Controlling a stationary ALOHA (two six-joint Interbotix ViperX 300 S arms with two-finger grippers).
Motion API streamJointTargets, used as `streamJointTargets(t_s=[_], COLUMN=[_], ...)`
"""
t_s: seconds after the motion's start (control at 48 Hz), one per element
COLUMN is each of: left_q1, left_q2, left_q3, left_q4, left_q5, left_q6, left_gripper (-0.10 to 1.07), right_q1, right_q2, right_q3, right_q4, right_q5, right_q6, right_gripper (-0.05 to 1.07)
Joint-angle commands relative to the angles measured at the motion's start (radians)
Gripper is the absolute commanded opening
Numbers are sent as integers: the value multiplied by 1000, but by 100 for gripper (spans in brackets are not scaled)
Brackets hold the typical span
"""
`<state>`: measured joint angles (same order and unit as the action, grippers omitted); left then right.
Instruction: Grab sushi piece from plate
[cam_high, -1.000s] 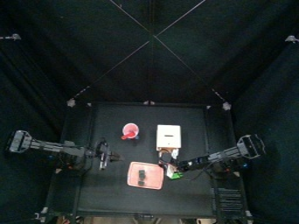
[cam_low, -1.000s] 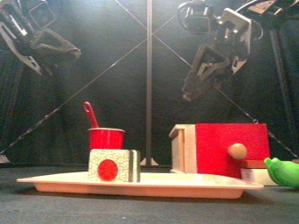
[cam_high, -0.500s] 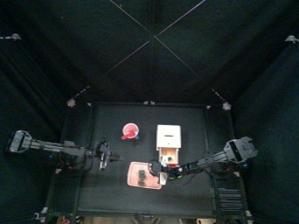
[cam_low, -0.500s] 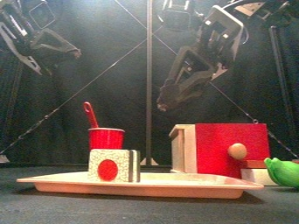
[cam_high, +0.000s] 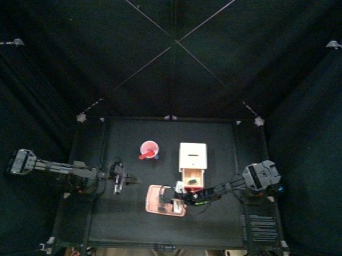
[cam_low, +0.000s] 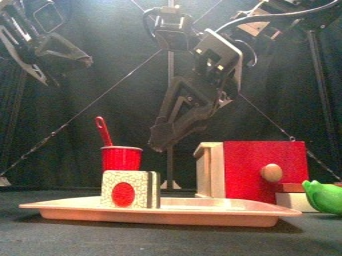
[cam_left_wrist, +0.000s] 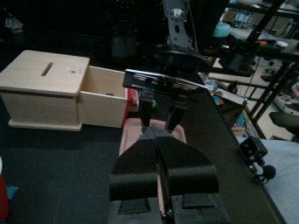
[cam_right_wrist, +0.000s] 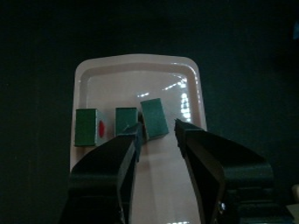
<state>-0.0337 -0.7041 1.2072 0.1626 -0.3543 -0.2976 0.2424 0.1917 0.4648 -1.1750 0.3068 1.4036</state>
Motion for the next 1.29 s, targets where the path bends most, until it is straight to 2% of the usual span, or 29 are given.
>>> streamJointTargets(t_s=[0.0,0.292,0.625,1.271], left_q1=[3,3,3,3], left_q2=[0,0,0,0], left_q3=[-12,-9,-9,-9], left_q4=[0,2,0,0], left_q5=[-5,-5,-5,-5], left_q6=[3,3,3,3], left_gripper=[18,18,18,18], right_q1=[-9,-26,-32,-43], right_q2=[-12,14,20,57], right_q3=[-29,-31,-32,-44], right_q4=[11,40,43,43], right_q5=[-6,-6,-18,-28], right_q6=[0,-2,-2,-2], right_gripper=[76,76,84,83])
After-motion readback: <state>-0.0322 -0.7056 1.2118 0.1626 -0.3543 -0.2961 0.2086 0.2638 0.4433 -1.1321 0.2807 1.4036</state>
